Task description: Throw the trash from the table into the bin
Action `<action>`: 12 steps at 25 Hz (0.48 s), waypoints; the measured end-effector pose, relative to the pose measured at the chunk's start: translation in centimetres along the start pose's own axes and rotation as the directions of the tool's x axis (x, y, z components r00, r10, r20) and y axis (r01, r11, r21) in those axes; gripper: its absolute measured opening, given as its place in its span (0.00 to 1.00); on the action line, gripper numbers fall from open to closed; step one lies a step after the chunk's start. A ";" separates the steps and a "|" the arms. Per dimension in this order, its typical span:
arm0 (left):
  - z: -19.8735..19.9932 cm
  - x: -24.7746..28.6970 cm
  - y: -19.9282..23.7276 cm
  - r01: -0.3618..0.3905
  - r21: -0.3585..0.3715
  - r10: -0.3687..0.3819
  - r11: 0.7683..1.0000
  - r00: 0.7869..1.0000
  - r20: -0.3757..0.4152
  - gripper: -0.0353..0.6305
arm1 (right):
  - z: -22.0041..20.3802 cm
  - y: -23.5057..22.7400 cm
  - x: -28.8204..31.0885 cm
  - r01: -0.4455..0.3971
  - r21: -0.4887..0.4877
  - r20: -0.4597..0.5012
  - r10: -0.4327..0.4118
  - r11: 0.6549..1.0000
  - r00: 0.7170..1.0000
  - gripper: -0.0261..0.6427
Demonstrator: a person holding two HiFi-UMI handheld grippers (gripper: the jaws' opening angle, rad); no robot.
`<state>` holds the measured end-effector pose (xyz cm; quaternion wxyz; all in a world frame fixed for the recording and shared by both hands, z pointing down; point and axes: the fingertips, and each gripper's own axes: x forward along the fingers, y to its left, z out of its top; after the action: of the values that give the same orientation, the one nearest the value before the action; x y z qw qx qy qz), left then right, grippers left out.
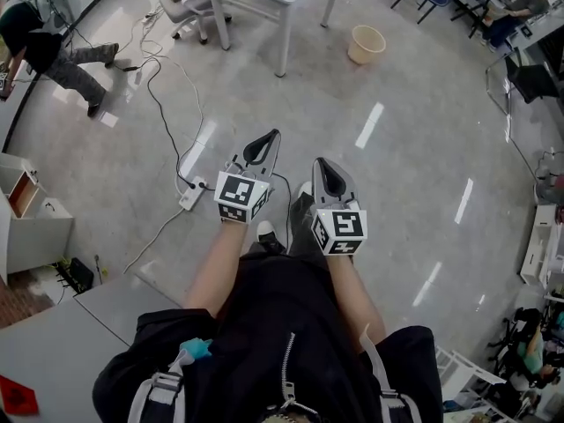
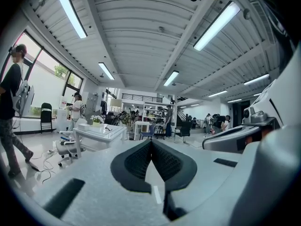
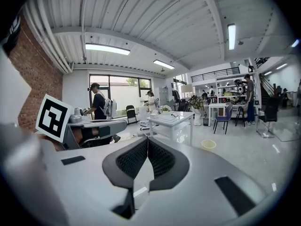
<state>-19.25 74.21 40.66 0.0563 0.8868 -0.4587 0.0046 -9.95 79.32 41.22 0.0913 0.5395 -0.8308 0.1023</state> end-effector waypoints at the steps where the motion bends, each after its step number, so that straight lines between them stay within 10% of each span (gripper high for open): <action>1: 0.0 0.2 0.2 0.000 -0.010 0.000 1.000 1.000 -0.001 0.06 | 0.0 -0.2 0.2 0.002 0.004 -0.003 -0.002 1.000 1.000 0.05; 12: 0.0 3.8 1.8 -0.002 0.012 0.002 1.000 1.000 -0.020 0.06 | 0.1 -2.0 3.7 -0.027 0.036 -0.015 0.027 0.999 1.000 0.06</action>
<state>-18.49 70.07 41.09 0.0554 0.8866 -0.4589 0.0163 -9.58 75.27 42.24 0.0864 0.5291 -0.8352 0.1225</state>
